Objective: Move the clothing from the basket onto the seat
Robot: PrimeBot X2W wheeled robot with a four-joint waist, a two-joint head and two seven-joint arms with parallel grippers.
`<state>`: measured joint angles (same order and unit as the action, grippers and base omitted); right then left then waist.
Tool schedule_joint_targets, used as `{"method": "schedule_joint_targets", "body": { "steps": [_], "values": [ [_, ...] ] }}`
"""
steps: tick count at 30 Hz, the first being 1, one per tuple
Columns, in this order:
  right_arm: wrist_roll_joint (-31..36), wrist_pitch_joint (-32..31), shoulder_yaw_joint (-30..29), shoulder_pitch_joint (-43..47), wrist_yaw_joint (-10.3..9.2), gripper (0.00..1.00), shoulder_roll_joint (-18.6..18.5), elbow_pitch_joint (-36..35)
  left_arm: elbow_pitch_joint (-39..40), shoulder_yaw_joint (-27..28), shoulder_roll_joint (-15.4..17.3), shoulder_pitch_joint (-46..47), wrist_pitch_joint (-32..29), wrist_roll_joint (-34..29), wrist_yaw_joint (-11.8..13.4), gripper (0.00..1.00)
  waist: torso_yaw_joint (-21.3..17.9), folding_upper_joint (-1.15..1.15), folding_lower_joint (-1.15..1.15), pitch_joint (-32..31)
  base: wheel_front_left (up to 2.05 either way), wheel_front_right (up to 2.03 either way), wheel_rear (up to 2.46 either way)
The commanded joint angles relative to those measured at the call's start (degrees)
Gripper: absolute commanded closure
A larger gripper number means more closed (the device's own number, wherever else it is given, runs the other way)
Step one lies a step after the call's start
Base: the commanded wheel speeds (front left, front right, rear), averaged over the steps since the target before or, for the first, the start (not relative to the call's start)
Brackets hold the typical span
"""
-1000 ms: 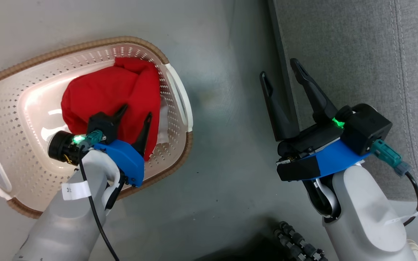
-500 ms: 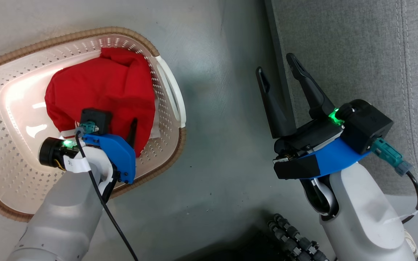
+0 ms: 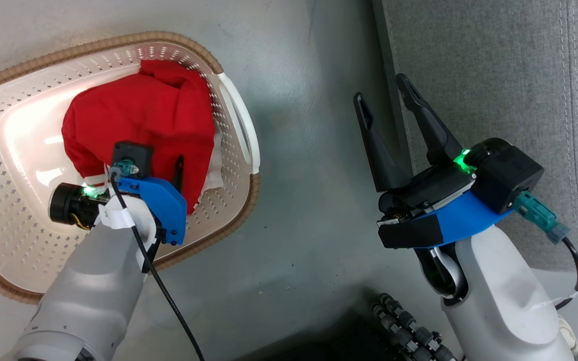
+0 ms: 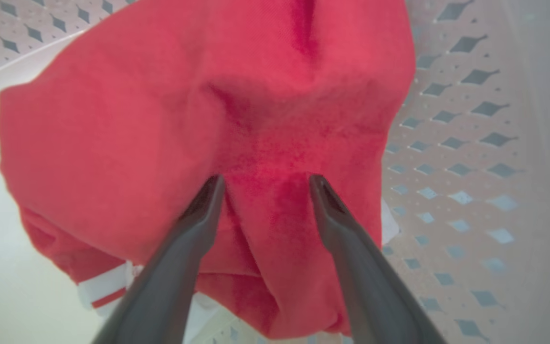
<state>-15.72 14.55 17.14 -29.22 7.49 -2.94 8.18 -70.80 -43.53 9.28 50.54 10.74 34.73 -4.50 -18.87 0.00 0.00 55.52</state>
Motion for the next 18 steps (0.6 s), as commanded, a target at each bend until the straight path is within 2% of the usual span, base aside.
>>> {"method": "schedule_joint_targets", "body": {
  "steps": [1, 8, 18],
  "values": [
    [-0.1, 0.4, 0.0, -0.6, 0.01, 0.00, 0.1, 0.0, -0.5, -0.1, 0.2, 0.7, -0.2, 0.2, 0.4, 0.00, 0.1, 0.00, 0.00, 0.0, 0.00, 0.00, 0.00],
    [-0.2, 0.4, 0.4, -0.7, 0.01, 0.00, 0.1, -0.1, -1.8, 0.4, 0.1, 0.8, -2.7, 1.5, 0.3, 0.00, 0.3, 0.00, 0.00, 0.4, 0.00, 0.00, 0.00],
    [-0.1, 0.4, 0.3, -0.9, 0.01, 0.00, 0.1, -0.5, -2.5, 1.2, -1.0, -0.2, -9.3, 4.5, -1.4, 0.00, 0.5, 0.00, 0.00, 0.9, 0.00, 0.00, 0.00]
  ]
}}
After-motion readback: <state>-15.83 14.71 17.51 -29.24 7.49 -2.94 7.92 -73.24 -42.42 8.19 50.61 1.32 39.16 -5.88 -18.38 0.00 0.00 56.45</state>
